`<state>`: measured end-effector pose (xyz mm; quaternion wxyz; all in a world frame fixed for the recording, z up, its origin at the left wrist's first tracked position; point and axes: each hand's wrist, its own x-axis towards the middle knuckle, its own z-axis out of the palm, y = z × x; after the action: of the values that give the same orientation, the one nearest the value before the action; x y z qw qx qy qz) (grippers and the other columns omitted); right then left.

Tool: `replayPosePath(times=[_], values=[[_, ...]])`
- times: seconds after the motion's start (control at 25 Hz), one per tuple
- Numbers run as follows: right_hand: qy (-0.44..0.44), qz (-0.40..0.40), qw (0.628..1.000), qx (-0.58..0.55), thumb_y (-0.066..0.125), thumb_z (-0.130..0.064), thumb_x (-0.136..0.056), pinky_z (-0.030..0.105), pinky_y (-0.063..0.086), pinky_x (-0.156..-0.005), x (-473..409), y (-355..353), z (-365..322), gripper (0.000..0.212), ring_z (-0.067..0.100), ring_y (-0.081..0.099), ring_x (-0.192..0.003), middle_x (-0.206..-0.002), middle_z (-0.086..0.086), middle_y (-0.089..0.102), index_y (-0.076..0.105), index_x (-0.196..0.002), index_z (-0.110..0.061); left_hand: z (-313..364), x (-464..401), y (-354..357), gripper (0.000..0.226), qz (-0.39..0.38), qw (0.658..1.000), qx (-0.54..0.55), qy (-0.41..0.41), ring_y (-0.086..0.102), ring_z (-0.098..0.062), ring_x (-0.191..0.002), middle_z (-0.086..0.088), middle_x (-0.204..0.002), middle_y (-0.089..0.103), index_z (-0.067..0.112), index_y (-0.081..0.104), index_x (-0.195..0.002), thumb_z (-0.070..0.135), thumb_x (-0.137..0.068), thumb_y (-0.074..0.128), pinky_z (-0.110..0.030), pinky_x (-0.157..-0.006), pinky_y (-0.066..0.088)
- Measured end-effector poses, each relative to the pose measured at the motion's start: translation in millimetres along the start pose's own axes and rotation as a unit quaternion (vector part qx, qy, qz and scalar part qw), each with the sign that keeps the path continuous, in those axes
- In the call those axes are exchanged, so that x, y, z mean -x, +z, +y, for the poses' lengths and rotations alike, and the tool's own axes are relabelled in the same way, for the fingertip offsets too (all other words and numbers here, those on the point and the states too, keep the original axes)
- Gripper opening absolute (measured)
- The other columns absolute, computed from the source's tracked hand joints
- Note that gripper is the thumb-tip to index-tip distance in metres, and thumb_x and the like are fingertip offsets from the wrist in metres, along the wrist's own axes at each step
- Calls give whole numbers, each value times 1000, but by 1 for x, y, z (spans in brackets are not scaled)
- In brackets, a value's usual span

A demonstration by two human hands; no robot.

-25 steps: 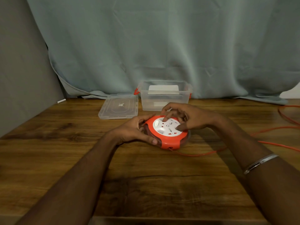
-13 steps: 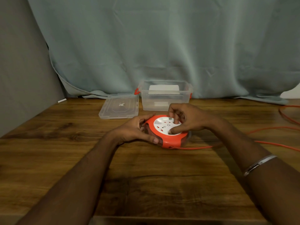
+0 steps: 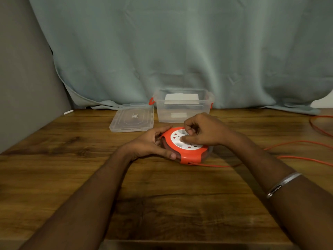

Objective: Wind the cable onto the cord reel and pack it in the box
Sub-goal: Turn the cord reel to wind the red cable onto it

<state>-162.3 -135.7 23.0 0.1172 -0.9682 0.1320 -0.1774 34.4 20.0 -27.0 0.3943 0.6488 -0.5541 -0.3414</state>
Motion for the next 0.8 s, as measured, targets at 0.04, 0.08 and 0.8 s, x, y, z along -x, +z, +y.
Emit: replayPosePath(times=[0.04,0.08,0.8], values=[[-6,5,999,-32,82,-27,-77,31,42,-58,0,-2,4,27,6,51,-54,-63,-8,63,58,-67,-21,-1,-1,0,121,3,1000,-2,-3,58,-4,-133,10,-147,57,25,34,-162,18,-60,99,-22,-110,50],[-10,-4,997,-79,80,-15,-74,31,44,-58,0,-5,8,21,5,51,-54,-70,-9,68,60,-72,-22,-1,0,-1,126,6,1000,-5,-9,55,-6,-137,10,-150,55,25,34,-163,22,-57,101,-26,-114,47],[11,-107,986,-129,88,1,-73,15,45,-52,4,-16,17,71,-5,58,-56,-113,4,76,35,-115,-17,5,3,0,122,1,1000,-22,-13,46,-10,-142,10,-156,47,28,31,-164,21,-61,97,-25,-116,43]])
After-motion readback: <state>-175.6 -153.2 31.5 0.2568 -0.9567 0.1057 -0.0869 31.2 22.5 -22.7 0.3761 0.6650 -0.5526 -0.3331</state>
